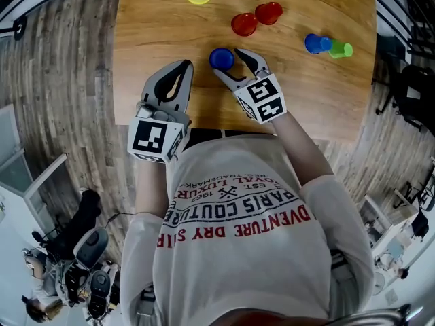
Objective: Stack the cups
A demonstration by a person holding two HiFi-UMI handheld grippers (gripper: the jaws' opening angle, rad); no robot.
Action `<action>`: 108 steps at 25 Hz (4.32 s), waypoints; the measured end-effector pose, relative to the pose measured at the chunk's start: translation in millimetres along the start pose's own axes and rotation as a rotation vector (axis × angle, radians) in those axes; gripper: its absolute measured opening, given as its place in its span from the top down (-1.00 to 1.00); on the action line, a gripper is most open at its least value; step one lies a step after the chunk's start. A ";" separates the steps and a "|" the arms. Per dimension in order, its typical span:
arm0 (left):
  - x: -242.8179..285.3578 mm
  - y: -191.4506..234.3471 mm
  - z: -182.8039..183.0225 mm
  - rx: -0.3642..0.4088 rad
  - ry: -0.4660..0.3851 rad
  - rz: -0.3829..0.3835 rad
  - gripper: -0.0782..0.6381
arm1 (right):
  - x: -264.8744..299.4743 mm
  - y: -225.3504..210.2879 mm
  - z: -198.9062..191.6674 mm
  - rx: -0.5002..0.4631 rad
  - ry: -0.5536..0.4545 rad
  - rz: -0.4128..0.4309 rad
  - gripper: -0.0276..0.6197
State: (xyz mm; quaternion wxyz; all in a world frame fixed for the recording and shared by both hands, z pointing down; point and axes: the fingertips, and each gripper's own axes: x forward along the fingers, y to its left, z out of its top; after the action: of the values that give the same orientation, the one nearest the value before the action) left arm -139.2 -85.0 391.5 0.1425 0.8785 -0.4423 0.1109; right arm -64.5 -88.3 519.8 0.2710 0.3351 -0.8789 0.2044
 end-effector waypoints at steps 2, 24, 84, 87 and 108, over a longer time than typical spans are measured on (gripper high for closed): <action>-0.2 0.8 2.0 0.007 -0.003 -0.004 0.73 | -8.1 -4.9 9.6 0.011 -0.035 -0.017 0.00; 44.4 -5.5 17.5 0.052 -0.023 0.000 0.73 | 16.0 -123.9 29.8 0.042 0.041 -0.169 0.01; -15.2 -46.3 12.1 0.150 -0.107 -0.121 0.73 | -85.9 -57.6 37.6 0.037 -0.146 -0.217 0.01; -8.8 -43.8 16.9 0.151 -0.110 -0.103 0.73 | -84.3 -72.3 57.3 0.023 -0.147 -0.195 0.01; 51.6 45.0 14.2 0.041 -0.061 0.173 0.74 | 99.5 -102.5 133.3 -0.134 0.045 0.146 0.00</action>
State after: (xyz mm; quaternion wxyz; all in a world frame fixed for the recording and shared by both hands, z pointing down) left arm -144.4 -154.0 401.6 0.1007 0.8426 -0.5184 0.1051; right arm -100.4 -278.9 496.4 0.2969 0.2465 -0.9064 0.1716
